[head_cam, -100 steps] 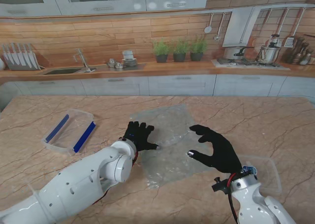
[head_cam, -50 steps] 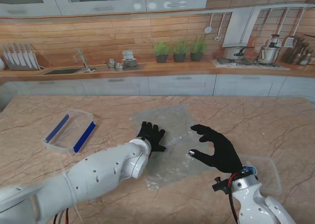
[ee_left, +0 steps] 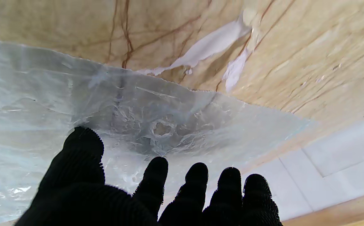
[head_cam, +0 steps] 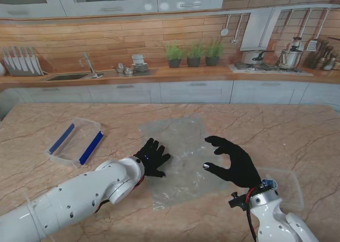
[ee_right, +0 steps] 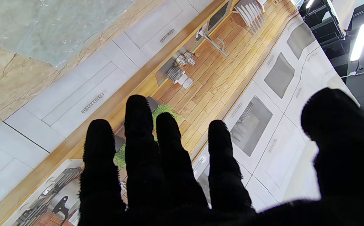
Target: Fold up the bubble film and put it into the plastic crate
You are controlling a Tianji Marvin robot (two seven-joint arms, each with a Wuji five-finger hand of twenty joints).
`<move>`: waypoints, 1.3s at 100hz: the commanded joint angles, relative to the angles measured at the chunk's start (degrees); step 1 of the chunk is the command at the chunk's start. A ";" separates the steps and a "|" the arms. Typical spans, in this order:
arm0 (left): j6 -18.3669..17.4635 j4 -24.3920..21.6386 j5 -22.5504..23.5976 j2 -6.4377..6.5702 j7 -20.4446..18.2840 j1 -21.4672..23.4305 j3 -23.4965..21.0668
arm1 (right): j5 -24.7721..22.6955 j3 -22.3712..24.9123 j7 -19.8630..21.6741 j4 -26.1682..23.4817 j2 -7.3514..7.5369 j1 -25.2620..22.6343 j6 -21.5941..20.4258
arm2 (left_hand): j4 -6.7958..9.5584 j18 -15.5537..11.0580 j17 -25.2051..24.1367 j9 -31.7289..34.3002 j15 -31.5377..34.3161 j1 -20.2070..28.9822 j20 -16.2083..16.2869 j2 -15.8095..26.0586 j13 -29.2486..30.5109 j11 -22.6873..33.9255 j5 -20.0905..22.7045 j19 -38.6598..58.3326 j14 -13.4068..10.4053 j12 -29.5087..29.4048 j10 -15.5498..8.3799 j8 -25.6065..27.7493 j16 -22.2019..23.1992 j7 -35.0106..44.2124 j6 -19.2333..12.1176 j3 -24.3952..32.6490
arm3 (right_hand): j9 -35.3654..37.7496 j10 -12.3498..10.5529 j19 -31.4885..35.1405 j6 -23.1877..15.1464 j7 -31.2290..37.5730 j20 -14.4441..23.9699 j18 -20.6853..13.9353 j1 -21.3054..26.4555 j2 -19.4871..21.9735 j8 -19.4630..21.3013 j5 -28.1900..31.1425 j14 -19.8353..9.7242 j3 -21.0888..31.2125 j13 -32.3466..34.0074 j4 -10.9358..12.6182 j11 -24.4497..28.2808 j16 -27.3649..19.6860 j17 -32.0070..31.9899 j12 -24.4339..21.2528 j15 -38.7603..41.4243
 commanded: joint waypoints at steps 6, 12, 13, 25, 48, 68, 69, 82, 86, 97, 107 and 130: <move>1.18 1.16 -2.73 0.71 -2.27 1.59 0.01 | 0.02 -0.21 0.11 -0.26 -0.12 -0.06 0.01 | 0.90 2.48 1.65 2.08 5.29 2.01 1.89 -10.38 1.49 3.68 -2.10 1.00 1.51 0.58 -0.86 3.96 0.04 8.44 -7.61 11.44 | -0.06 -0.06 -0.84 -1.55 -0.68 1.43 -0.68 -2.27 2.98 -0.27 0.19 -0.08 -1.21 -0.81 -0.72 -1.35 0.42 -0.41 -0.13 -0.11; 1.44 1.11 -4.96 0.75 -3.63 2.22 -0.98 | 0.07 -0.24 0.09 -0.29 -0.13 -0.07 0.07 | 0.62 1.06 0.71 1.78 4.67 1.14 1.63 -12.68 0.78 4.11 1.53 0.53 0.51 0.57 -1.64 6.64 -0.89 14.18 -10.93 22.31 | -0.11 -0.19 -0.84 -1.51 -0.68 1.44 -0.70 -2.34 3.03 -0.27 0.24 -0.07 -1.23 -0.75 -0.73 -1.38 0.43 -0.40 -0.14 -0.08; 1.45 1.09 -5.19 0.77 -3.77 2.34 -1.13 | 0.07 -0.24 0.08 -0.29 -0.13 -0.08 0.08 | 0.65 0.84 0.54 1.72 4.55 1.35 1.58 -12.84 0.72 4.13 2.13 0.45 0.38 0.57 -1.77 6.80 -0.98 14.55 -11.25 23.03 | -0.09 -0.15 -0.83 -1.48 -0.70 1.44 -0.69 -2.35 3.10 -0.28 0.20 -0.13 -1.22 -0.76 -0.73 -1.37 0.43 -0.38 -0.14 -0.09; -1.11 -0.11 -2.93 1.67 -5.46 4.33 -4.03 | -0.01 -0.28 -0.09 -0.29 -0.15 -0.07 0.22 | 0.37 0.02 0.06 1.74 3.63 1.02 0.94 -14.62 0.61 4.69 6.72 -0.11 -0.60 0.56 -2.72 7.93 -1.55 17.21 -13.11 29.77 | 0.06 0.02 -0.85 -1.55 -0.68 1.46 -0.64 -2.39 3.18 -0.28 0.36 -0.08 -1.19 -0.76 -0.71 -1.36 0.44 -0.40 -0.13 -0.09; -6.27 -4.89 1.23 2.75 -9.46 11.09 -12.59 | 0.35 -0.52 0.23 -0.34 -0.12 0.06 0.48 | -0.41 -0.74 -0.68 1.48 1.97 -2.23 0.27 -15.59 0.43 4.34 6.19 -0.68 -0.87 0.34 -2.98 8.00 -2.02 16.67 -12.53 28.15 | 0.00 -0.03 -0.91 -1.53 -0.74 1.49 -0.65 -2.51 3.45 -0.30 0.35 0.01 -1.22 -0.82 -0.71 -1.43 0.45 -0.45 -0.14 -0.11; -7.12 -7.99 2.45 2.74 -9.90 15.30 -16.57 | 0.51 -0.58 0.54 -0.23 -0.08 0.24 0.61 | -0.35 -0.96 -0.85 1.18 1.59 -2.09 0.13 -15.21 0.24 3.92 5.56 -0.71 -0.69 0.18 -2.87 7.73 -1.89 15.72 -12.20 26.56 | 0.00 -0.02 -0.95 -1.62 -0.76 1.51 -0.66 -2.55 3.60 -0.31 0.33 -0.02 -1.28 -0.84 -0.70 -1.45 0.45 -0.50 -0.14 -0.13; -7.20 -8.09 2.47 2.74 -9.89 15.43 -16.69 | 0.52 -0.58 0.55 -0.22 -0.08 0.25 0.61 | -0.34 -0.96 -0.85 1.16 1.56 -2.06 0.13 -15.16 0.22 3.89 5.50 -0.71 -0.64 0.18 -2.88 7.72 -1.89 15.65 -12.19 26.52 | -0.02 -0.06 -0.96 -1.58 -0.75 1.51 -0.67 -2.56 3.63 -0.30 0.36 -0.03 -1.29 -0.83 -0.70 -1.46 0.45 -0.50 -0.15 -0.13; -7.53 -9.44 1.54 2.59 -9.48 17.25 -18.27 | 0.54 -0.56 0.70 -0.14 -0.05 0.31 0.58 | -0.22 -1.18 -1.03 0.90 1.27 -1.40 0.06 -15.03 0.19 3.74 5.30 -0.75 -0.78 0.18 -2.93 7.60 -1.87 15.24 -12.68 26.06 | 0.00 -0.10 -0.96 -1.51 -0.74 1.54 -0.67 -2.53 3.60 -0.30 0.41 -0.04 -1.29 -0.87 -0.68 -1.49 0.45 -0.46 -0.15 -0.14; -7.68 -9.83 1.19 2.51 -9.05 17.87 -18.80 | 0.53 -0.56 0.70 -0.13 -0.05 0.33 0.57 | -0.19 -1.22 -1.05 0.80 1.21 -1.16 0.05 -15.01 0.17 3.72 5.27 -0.75 -0.78 0.20 -2.98 7.59 -1.83 15.17 -12.87 26.04 | 0.02 -0.01 -0.96 -1.46 -0.78 1.55 -0.61 -2.59 3.66 -0.31 0.35 0.04 -1.31 -0.83 -0.68 -1.48 0.46 -0.46 -0.15 -0.13; -8.51 -10.74 0.29 2.32 -7.95 19.02 -19.82 | 0.54 -0.61 0.67 -0.10 -0.06 0.39 0.64 | -0.27 -1.23 -1.06 0.66 1.16 -1.39 -0.02 -14.72 0.18 3.65 5.14 -0.78 -0.86 0.19 -2.86 7.51 -1.73 14.92 -12.63 25.64 | 0.02 -0.02 -0.97 -1.50 -0.80 1.57 -0.66 -2.52 3.63 -0.32 0.33 0.09 -1.29 -0.80 -0.67 -1.47 0.47 -0.44 -0.14 -0.11; -7.71 -11.50 -2.96 2.05 -7.82 19.42 -19.80 | 0.57 -0.66 0.72 -0.08 -0.05 0.45 0.68 | -0.31 -1.49 -1.30 0.36 0.78 -1.40 -0.09 -14.25 0.05 3.52 5.16 -0.86 -0.89 0.15 -2.79 7.37 -1.83 14.59 -12.33 24.94 | -0.04 0.01 -0.99 -1.57 -0.79 1.58 -0.62 -2.60 3.68 -0.32 0.39 0.04 -1.31 -0.85 -0.67 -1.50 0.47 -0.46 -0.14 -0.12; -9.93 -12.85 -4.22 2.20 -8.41 19.33 -19.11 | 0.59 -0.64 0.63 -0.04 -0.07 0.43 0.52 | -0.25 -1.62 -1.46 0.28 0.26 -0.58 -0.12 -13.23 -0.06 3.34 5.52 -0.86 -0.93 0.04 -2.93 7.30 -1.79 14.36 -12.34 23.22 | 0.04 0.02 -1.00 -1.55 -0.78 1.61 -0.66 -2.67 3.82 -0.32 0.45 0.04 -1.33 -0.84 -0.67 -1.51 0.47 -0.44 -0.15 -0.13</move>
